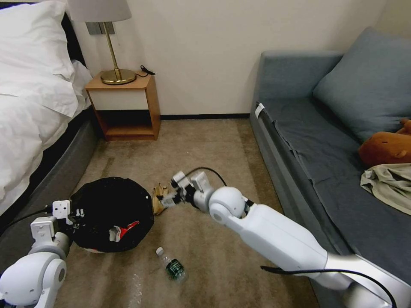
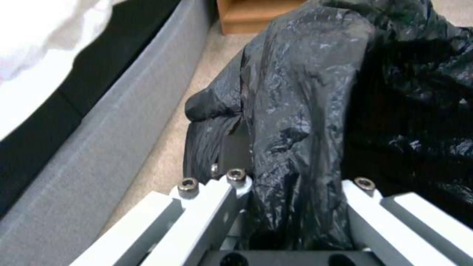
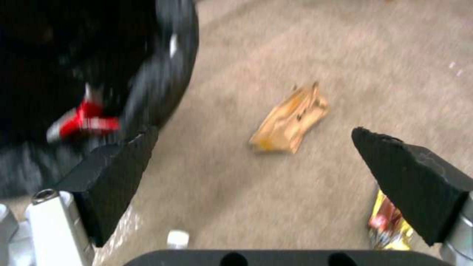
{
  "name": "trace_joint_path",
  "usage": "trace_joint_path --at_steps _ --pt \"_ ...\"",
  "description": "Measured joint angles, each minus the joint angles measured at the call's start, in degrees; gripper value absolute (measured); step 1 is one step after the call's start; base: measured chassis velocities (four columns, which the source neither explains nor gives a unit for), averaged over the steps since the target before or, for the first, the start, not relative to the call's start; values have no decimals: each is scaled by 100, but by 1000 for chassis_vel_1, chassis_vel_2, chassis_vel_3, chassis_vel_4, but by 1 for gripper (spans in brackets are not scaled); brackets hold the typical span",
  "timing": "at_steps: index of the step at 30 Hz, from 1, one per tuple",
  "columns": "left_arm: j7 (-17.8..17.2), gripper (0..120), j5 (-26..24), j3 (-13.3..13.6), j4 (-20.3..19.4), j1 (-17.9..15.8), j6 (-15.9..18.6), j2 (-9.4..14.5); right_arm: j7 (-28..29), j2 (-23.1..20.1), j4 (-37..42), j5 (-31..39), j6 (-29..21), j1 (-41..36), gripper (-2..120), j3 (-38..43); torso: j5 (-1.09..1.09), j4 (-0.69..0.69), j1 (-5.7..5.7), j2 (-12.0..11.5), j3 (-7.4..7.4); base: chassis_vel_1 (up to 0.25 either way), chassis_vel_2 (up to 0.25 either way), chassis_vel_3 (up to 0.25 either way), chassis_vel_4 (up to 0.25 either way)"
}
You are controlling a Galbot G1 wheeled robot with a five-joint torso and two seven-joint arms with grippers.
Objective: Pick up the trash bin, then pick up the garbage on the floor and place it into the trash bin.
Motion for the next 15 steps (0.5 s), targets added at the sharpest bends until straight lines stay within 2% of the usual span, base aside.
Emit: trace_joint_path --at_steps 7,10,15 --pt "9 4 -92 -67 35 -147 53 55 -86 81 -307 -112 -6 -123 100 -219 0 -1 0 0 0 0 0 0 0" --pt "11 4 -89 -70 166 -239 54 84 -159 164 -701 -514 36 -280 100 -547 -1 -1 0 0 0 0 0 0 0" --pt "15 4 -84 -44 242 -291 52 90 -230 283 -996 -774 99 -472 100 -789 -1 0 0 0 0 0 0 0 0"
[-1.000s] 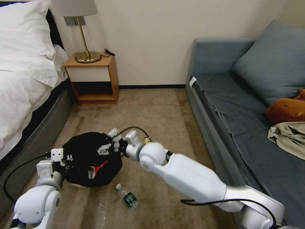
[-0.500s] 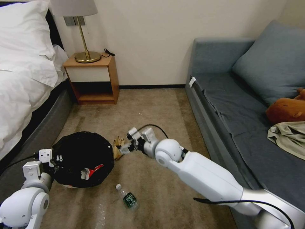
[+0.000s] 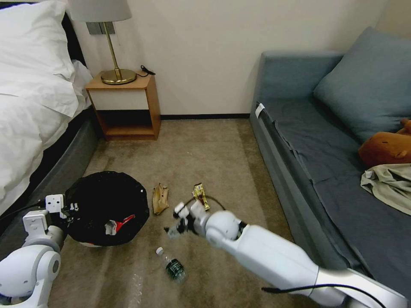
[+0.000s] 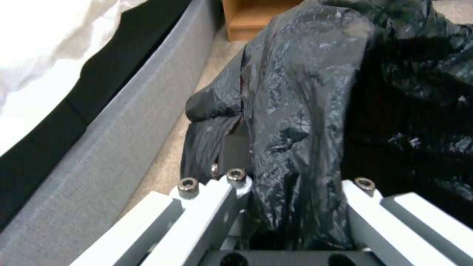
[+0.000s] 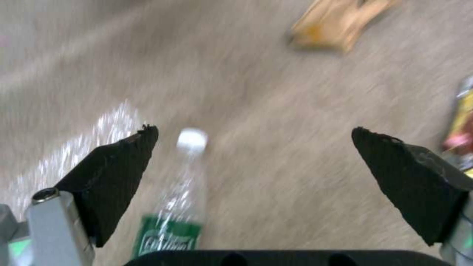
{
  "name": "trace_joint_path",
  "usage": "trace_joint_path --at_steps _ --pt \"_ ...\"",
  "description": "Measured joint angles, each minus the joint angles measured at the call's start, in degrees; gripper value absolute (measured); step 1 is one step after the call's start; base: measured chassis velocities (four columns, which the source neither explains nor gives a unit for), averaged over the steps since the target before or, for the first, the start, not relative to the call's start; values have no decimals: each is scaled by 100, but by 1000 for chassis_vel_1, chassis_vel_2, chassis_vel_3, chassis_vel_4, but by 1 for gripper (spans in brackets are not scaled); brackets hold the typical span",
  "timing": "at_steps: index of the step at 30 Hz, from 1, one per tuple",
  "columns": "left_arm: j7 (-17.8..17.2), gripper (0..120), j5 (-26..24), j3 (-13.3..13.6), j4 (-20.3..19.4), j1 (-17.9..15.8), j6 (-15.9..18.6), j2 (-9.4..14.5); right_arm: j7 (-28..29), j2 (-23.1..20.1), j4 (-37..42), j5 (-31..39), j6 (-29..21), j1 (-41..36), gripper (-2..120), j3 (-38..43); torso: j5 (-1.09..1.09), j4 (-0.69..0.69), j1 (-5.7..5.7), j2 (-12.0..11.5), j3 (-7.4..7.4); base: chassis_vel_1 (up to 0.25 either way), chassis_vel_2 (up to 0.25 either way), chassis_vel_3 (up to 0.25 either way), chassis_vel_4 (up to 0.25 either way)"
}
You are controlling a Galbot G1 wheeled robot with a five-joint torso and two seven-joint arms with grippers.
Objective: Pick up the trash bin, then pick up the garbage on the floor and place it into the trash bin.
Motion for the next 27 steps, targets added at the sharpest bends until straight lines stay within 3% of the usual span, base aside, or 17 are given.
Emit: trace_joint_path --at_steps 11,27 --pt "40 4 -67 1 31 -25 -48 38 -79 301 -364 -151 88 -336 100 -332 0 0 0 0 0 0 0 0 0" --pt "107 4 -62 86 -10 -5 -82 29 -178 410 -903 -430 346 -519 100 -443 0 0 0 0 0 0 0 0 0"
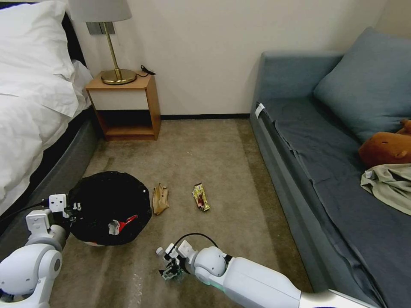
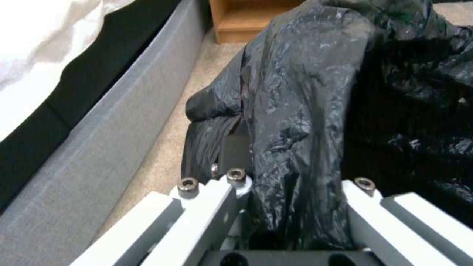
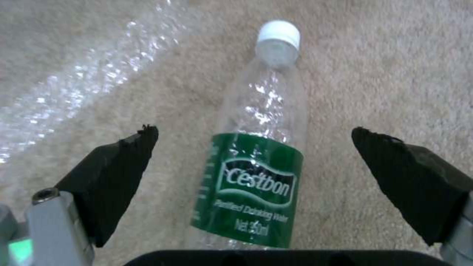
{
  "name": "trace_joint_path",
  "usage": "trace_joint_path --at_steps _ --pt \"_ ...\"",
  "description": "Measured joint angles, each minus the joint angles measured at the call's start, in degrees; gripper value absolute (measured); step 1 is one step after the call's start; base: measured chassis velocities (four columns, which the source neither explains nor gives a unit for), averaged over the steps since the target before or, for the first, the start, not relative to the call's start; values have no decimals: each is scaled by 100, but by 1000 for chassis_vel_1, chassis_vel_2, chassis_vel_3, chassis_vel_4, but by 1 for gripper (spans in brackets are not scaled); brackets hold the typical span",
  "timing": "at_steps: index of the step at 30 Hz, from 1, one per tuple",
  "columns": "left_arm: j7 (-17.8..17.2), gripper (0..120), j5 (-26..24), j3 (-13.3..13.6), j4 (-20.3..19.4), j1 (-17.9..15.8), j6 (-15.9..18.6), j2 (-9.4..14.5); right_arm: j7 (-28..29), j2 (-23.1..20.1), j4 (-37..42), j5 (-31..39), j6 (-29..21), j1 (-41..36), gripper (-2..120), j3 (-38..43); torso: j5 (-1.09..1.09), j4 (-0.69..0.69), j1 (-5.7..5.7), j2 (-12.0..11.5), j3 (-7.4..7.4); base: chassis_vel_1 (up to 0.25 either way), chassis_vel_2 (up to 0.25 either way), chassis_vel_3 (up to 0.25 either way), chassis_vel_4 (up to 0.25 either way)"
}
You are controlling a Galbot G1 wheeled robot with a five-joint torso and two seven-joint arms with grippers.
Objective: Pick up the trash bin, then pick up the garbage on the floor and place it into the trash bin.
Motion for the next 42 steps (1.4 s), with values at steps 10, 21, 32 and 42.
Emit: trace_joint_path --at_steps 10,21,32,42 --pt "10 4 39 81 37 -32 -35 -38 -56 94 -448 -189 204 -169 100 -24 0 0 0 0 0 0 0 0 0" --pt "17 4 72 115 64 -54 -70 -60 -173 98 -773 -353 385 -276 92 65 0 0 0 0 0 0 0 0 0" --pt "44 4 84 114 108 -32 -123 -63 -204 95 -779 -379 427 -274 47 92 0 0 0 0 0 0 0 0 0" --pt "73 4 84 101 188 -22 -216 -26 -207 23 -691 -385 424 -112 26 276 0 0 0 0 0 0 0 0 0"
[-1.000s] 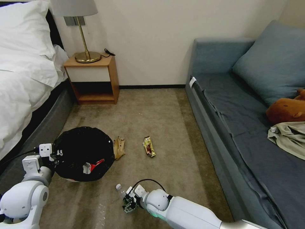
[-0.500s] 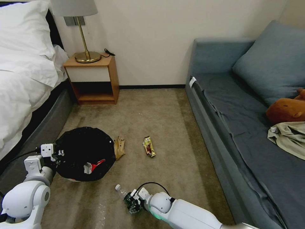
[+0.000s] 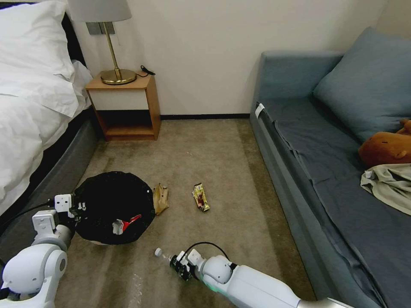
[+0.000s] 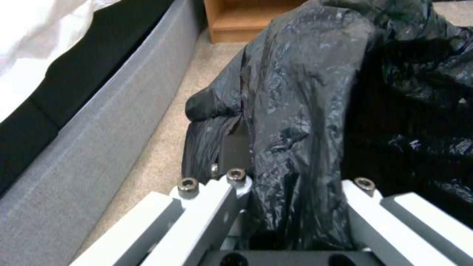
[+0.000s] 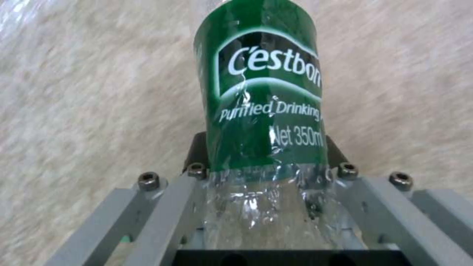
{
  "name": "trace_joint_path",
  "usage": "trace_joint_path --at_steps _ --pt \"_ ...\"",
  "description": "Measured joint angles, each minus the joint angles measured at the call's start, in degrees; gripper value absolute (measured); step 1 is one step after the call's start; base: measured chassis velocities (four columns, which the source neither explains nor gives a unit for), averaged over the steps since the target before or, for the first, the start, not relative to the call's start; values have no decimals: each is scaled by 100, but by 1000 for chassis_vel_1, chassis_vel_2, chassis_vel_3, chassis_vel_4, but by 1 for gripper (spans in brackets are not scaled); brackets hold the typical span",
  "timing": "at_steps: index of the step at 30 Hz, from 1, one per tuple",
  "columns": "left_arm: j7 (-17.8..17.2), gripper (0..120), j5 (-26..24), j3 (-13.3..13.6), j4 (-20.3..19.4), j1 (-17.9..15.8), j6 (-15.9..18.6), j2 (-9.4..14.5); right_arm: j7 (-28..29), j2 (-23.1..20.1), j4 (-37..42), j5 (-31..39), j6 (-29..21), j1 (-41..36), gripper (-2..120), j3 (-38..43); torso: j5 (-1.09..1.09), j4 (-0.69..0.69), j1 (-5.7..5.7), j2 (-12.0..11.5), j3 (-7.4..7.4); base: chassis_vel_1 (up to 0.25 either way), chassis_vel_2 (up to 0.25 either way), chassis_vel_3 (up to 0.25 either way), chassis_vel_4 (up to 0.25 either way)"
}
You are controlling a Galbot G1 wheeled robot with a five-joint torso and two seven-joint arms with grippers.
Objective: Pick up the trash bin, then pick up the garbage on the floor and place it into the trash bin.
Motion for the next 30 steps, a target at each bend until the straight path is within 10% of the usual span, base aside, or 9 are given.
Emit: trace_joint_path --at_steps 30 --pt "-166 4 -520 61 170 -155 -28 201 -87 -591 18 184 339 2156 26 1304 0 -1 0 0 1 0 0 0 0"
